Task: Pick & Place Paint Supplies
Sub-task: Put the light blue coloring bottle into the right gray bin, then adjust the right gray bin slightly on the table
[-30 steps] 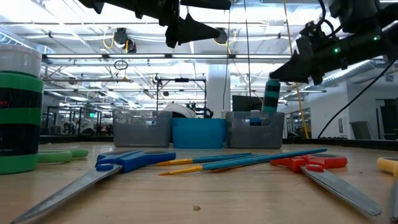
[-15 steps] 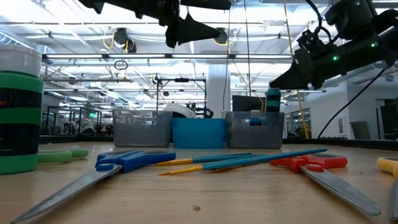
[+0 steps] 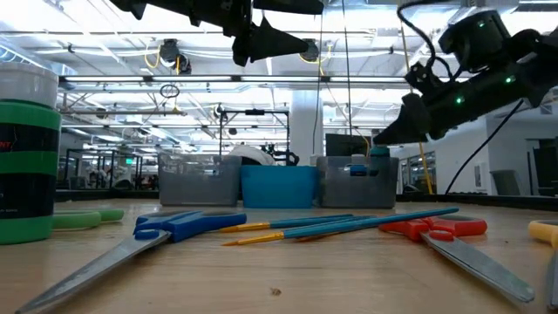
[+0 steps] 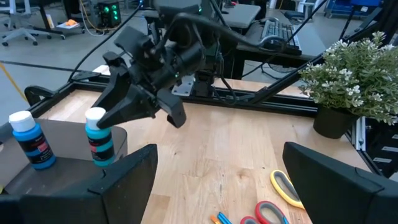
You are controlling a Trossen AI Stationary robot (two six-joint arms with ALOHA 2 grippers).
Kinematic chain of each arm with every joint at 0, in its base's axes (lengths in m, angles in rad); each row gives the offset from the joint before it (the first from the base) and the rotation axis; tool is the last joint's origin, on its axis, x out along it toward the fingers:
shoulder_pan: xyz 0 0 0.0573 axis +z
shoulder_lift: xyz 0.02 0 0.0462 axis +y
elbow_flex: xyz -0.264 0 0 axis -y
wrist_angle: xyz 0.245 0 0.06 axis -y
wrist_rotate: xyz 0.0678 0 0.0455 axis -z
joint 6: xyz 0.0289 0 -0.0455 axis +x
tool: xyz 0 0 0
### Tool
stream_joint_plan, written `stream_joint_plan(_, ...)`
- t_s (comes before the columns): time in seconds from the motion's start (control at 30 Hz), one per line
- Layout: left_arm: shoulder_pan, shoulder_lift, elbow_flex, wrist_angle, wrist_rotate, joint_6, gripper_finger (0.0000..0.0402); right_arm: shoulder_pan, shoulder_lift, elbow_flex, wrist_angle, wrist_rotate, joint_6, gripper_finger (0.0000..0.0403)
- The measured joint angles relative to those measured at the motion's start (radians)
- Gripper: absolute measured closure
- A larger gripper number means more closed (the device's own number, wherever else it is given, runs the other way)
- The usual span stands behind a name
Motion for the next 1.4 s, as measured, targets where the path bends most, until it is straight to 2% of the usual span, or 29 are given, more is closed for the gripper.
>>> stream_joint_plan(0.2,0.000,0.000,0.000,0.000,0.000,0.000,0.0050,-0.032,0.067,0.000,0.030,-0.081,0.003,0.0304)
stream_joint_plan(0.43,0.000,0.000,0.000,0.000,0.000,0.000,0.0050,-0.035,0.097,0.001,0.044,-0.078,0.003,0.0303)
stream_joint_plan(0.77,0.000,0.000,0.000,0.000,0.000,-0.006,0.0050,-0.035,0.097,0.001,0.041,-0.078,0.003,0.0243)
stream_joint_plan(1.07,0.000,0.000,0.000,0.000,0.000,-0.006,0.0050,-0.035,0.088,0.001,0.069,-0.078,0.000,0.0220)
stream_joint_plan(1.4,0.000,0.000,0.000,-0.001,0.000,-0.005,0.0050,-0.027,0.009,0.001,0.064,-0.079,-0.007,0.0200)
